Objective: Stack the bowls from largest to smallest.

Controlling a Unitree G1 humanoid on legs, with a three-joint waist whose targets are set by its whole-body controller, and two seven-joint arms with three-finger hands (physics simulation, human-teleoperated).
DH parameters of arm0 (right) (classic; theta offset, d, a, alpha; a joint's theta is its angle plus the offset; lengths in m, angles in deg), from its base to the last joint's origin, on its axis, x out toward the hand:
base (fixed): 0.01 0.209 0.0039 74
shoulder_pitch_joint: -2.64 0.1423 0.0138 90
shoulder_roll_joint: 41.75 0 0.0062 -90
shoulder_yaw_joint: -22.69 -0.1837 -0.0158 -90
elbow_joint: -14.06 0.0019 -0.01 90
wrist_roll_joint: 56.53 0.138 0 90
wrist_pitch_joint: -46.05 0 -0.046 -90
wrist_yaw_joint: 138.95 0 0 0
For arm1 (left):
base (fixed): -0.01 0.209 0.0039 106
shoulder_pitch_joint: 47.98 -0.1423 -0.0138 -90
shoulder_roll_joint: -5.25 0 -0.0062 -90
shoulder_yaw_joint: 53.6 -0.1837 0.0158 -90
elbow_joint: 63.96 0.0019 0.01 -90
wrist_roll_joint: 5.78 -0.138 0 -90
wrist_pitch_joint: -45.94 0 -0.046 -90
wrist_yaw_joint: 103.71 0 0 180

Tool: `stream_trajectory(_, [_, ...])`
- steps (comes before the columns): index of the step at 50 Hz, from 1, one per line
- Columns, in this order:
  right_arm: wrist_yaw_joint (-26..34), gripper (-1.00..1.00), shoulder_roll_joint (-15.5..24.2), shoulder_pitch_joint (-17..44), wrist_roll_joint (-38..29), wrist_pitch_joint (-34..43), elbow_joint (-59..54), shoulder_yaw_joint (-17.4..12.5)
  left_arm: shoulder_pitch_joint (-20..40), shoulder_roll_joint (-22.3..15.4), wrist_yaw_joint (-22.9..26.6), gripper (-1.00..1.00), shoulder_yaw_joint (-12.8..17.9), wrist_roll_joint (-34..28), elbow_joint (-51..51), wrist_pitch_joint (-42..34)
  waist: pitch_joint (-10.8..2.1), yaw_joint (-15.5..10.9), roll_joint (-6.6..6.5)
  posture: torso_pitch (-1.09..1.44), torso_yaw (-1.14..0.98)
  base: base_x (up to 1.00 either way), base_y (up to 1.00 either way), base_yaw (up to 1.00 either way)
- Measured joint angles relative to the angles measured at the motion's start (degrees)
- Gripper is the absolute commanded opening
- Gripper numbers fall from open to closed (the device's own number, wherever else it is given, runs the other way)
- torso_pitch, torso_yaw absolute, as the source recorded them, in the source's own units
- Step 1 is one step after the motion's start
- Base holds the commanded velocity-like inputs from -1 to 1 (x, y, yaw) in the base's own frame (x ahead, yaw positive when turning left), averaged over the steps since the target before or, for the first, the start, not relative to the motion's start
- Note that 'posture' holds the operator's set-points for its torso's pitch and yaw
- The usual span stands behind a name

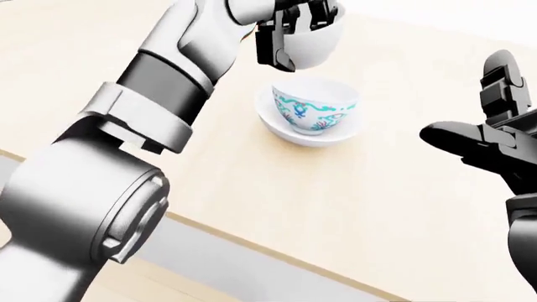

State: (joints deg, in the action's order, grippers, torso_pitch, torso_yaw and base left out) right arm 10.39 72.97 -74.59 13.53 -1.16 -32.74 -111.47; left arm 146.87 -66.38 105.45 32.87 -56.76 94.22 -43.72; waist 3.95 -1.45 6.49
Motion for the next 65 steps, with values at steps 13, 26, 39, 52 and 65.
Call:
stream_trajectory(13, [1.76, 1.00, -1.79, -1.65, -1.73, -0.52, 0.40, -0.06, 0.41, 3.63, -11.76, -1.00, -1.65, -2.61, 3.80, -3.74, -0.31, 0.27, 0.30, 0.00, 0.00, 0.00, 0.00, 0.00])
stream_trajectory(26, [3.96, 1.00, -2.97, -3.01, -2.64, -0.40, -0.38, -2.15, -2.28, 7.45, -16.05, -1.00, -1.60, -4.47, 5.61, -5.05, -0.44, 0.36, 0.51, 0.00, 0.00, 0.00, 0.00, 0.00])
stream_trajectory(39, [5.08, 1.00, -3.84, -3.47, -3.67, -0.58, -0.84, -2.43, -3.56, 8.81, -16.20, -0.69, -1.96, -5.12, 5.43, -4.28, -0.71, 0.30, 0.43, 0.00, 0.00, 0.00, 0.00, 0.00])
stream_trajectory(52, [5.17, 1.00, -4.23, -3.85, -3.80, -0.77, -0.83, -2.61, -4.83, 9.15, -16.33, -0.53, -2.18, -5.84, 5.14, -3.98, -0.84, 0.28, 0.39, 0.00, 0.00, 0.00, 0.00, 0.00])
stream_trajectory(65, [5.19, 1.00, -4.48, -3.94, -3.89, -1.02, -0.75, -2.57, -5.29, 9.57, -15.78, -0.31, -2.33, -6.43, 5.20, -3.99, -0.78, 0.33, 0.39, 0.00, 0.00, 0.00, 0.00, 0.00])
